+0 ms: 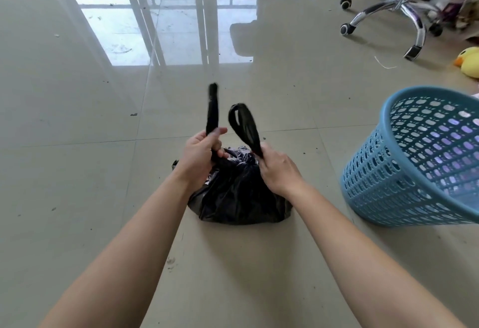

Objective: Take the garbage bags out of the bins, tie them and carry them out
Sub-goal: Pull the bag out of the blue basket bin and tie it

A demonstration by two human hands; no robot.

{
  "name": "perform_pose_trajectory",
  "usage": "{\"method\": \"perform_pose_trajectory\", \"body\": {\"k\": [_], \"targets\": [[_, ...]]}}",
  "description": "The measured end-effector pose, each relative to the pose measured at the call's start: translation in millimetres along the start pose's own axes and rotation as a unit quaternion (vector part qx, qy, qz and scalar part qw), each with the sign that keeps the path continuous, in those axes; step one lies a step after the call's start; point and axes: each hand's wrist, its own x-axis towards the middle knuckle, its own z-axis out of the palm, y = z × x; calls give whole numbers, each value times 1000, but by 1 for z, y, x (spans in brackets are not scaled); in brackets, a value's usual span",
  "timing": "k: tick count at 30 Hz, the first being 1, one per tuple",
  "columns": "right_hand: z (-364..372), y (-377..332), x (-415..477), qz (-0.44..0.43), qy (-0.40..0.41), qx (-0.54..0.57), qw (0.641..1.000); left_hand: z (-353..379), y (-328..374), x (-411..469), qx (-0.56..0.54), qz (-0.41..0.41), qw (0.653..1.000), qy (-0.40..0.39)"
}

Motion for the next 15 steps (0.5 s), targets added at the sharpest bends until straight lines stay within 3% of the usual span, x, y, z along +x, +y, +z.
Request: {"method": "perform_pose_trajectory", "body": {"k": [4, 7, 9, 11, 13, 15], "targets": [[-4, -10, -5, -81, -12, -115, 990, -2, 7, -12, 136, -20, 985, -103], [-1, -16, -9, -131, -19, -165, 977, 4, 8, -17, 180, -1, 983, -23], [3, -16, -9, -120, -21, -89, 989, 3, 6, -14, 135, -4, 991, 14], [5, -14, -7, -50, -22, 89, 995, 1, 6, -13, 23, -12, 999, 33], [2, -10, -7, 16, -49, 251, 967, -3, 9, -12, -70, -25, 996, 54], [-4, -4, -9, 39, -97, 308, 945, -7, 11, -13, -121, -36, 990, 64]]}}
